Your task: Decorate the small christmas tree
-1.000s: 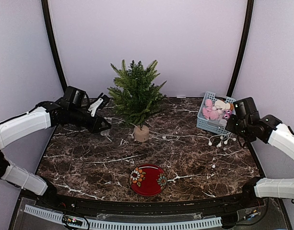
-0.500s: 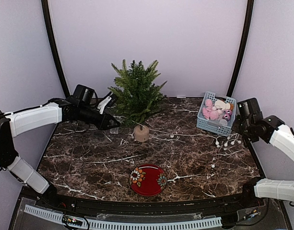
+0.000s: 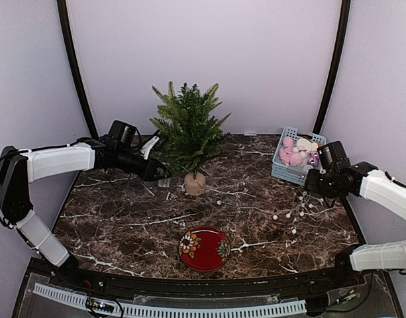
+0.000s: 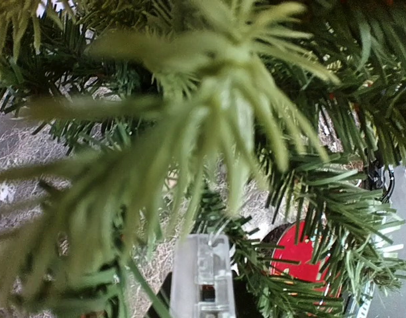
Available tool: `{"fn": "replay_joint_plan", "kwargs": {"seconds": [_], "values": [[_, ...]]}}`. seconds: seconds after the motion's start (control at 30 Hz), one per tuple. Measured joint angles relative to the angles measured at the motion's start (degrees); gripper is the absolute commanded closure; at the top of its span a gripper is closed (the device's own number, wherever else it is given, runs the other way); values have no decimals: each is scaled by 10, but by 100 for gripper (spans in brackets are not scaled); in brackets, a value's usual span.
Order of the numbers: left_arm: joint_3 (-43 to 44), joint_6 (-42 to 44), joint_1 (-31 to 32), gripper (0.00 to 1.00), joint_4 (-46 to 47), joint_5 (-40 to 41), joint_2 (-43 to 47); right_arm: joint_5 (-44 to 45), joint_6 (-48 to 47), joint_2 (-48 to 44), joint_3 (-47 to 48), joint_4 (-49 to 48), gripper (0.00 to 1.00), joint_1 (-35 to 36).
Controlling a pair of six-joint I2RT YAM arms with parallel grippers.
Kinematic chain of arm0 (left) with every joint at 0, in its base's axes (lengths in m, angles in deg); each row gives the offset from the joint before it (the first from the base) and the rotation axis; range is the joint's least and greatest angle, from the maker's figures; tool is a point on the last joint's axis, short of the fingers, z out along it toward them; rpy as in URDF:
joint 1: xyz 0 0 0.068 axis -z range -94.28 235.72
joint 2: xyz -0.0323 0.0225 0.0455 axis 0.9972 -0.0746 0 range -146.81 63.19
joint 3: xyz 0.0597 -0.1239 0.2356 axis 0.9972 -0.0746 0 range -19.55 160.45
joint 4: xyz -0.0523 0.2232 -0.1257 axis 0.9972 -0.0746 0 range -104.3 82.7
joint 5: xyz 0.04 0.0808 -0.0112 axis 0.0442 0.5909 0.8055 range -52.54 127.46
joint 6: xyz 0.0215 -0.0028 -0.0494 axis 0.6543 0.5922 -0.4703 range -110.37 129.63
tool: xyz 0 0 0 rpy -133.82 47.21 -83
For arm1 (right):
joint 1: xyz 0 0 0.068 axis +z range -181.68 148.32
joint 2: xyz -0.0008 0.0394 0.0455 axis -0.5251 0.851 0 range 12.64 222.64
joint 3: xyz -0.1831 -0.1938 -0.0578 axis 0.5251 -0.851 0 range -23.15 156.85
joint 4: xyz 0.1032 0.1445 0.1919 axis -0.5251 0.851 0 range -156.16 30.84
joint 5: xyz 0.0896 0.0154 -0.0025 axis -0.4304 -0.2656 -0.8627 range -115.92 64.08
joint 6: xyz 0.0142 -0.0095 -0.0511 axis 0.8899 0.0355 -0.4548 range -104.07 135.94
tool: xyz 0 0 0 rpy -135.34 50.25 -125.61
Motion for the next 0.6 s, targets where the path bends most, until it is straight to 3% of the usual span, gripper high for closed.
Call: {"fn": "replay_joint_plan", "kwargs": {"seconds": [0.13, 0.3, 0.6], "values": [[0, -4, 0, 96, 8, -9, -3, -68, -41, 0, -5, -8, 22, 5], [0, -9, 0, 97, 17, -16, -9, -136, -93, -4, -5, -40, 23, 50], [0, -13, 0, 97, 21, -17, -9, -144, -141, 181, 31, -59, 40, 141]]}}
